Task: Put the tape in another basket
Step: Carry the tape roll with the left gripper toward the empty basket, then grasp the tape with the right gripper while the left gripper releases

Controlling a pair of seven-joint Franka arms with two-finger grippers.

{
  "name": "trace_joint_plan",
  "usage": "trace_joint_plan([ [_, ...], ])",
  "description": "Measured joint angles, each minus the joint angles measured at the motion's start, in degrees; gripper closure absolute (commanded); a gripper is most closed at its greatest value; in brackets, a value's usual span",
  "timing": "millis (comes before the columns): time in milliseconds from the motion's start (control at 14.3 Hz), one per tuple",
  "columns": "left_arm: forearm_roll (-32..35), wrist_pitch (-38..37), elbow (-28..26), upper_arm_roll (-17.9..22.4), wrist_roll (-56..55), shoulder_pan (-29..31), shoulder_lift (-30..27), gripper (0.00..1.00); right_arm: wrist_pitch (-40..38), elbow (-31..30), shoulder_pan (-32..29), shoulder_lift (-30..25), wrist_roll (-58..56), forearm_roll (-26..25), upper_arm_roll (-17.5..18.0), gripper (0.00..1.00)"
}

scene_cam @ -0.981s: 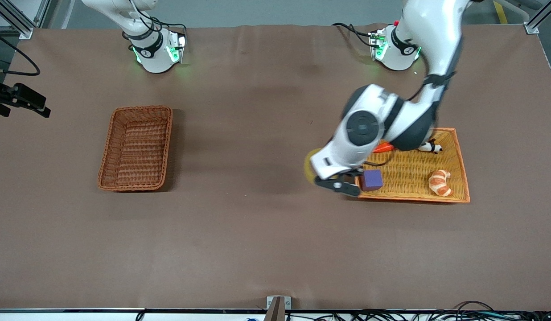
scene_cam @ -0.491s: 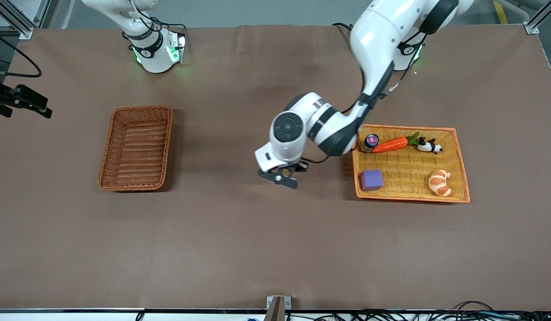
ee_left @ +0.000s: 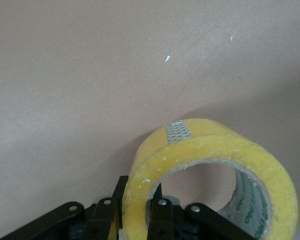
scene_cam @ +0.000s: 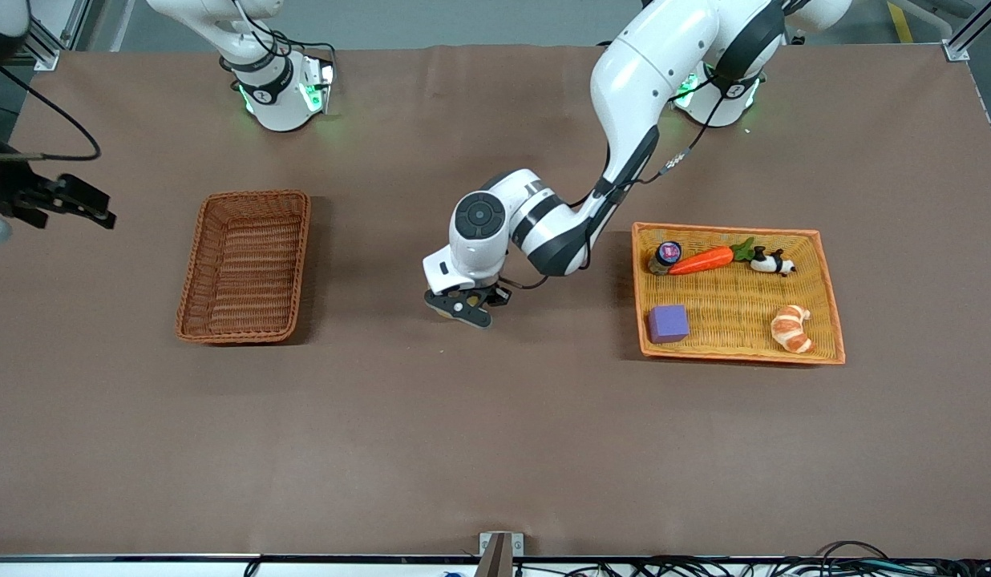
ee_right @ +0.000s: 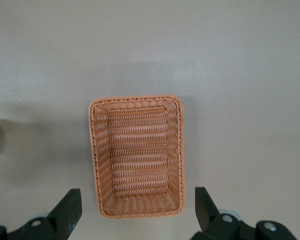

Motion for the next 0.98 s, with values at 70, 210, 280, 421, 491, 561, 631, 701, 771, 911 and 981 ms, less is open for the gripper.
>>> trace_joint_plan([
  [70, 0.00, 0.46, 0.09, -0.06, 0.00, -0.11, 0.49, 0.78, 1.84, -1.77, 0.12, 0.09, -0.01, 0.16, 0.11, 0.00],
  [210, 0.00, 0.59, 0.25, -0.21, -0.01, -0.66, 1.04, 0.54, 4.92, -4.80, 0.38, 0.18, -0.02, 0.42, 0.72, 0.00],
  [280, 0.00, 0.68, 0.25, -0.21, -0.03, -1.26, 1.32, 0.48, 6.12, -6.12, 0.49, 0.18, -0.02, 0.48, 1.32, 0.00],
  [421, 0.00, 1.97, 0.26, -0.15, -0.18, -2.37, 2.02, 0.20, 9.21, -8.80, 0.62, 0.19, 0.00, 0.64, 3.05, 0.00],
  [491, 0.00, 2.68, 0.28, -0.08, -0.19, -2.59, 2.37, 0.00, 11.17, -10.27, 0.67, 0.20, 0.01, 0.73, 4.22, 0.00],
  [561, 0.00, 3.07, 0.29, 0.08, -0.19, -2.61, 2.56, 0.00, 13.23, -11.85, 0.74, 0.28, 0.14, 0.79, 5.45, 0.00],
  [631, 0.00, 3.21, 0.36, 0.26, -0.16, -2.48, 2.57, 0.00, 14.99, -13.33, 0.80, 0.48, 0.42, 0.84, 6.60, 0.00],
  [701, 0.00, 2.98, 0.71, 0.33, -0.14, -2.29, 2.47, 0.00, 16.29, -14.49, 0.82, 0.94, 0.94, 0.89, 7.86, 0.00],
  [771, 0.00, 1.91, 1.31, 0.35, -0.13, -2.07, 2.13, 0.00, 17.39, -15.23, 0.86, 1.74, 1.91, 0.92, 9.30, 0.00],
  [911, 0.00, -1.24, 2.50, 0.36, -0.55, -1.81, 0.16, 0.00, 20.19, -15.73, 0.95, 3.88, 4.99, 0.94, 12.43, 0.00],
  [981, 0.00, -3.41, 2.92, 0.37, -2.23, -1.76, -1.64, 0.00, 21.46, -15.76, 0.99, 5.01, 7.05, 0.95, 14.16, 0.00],
])
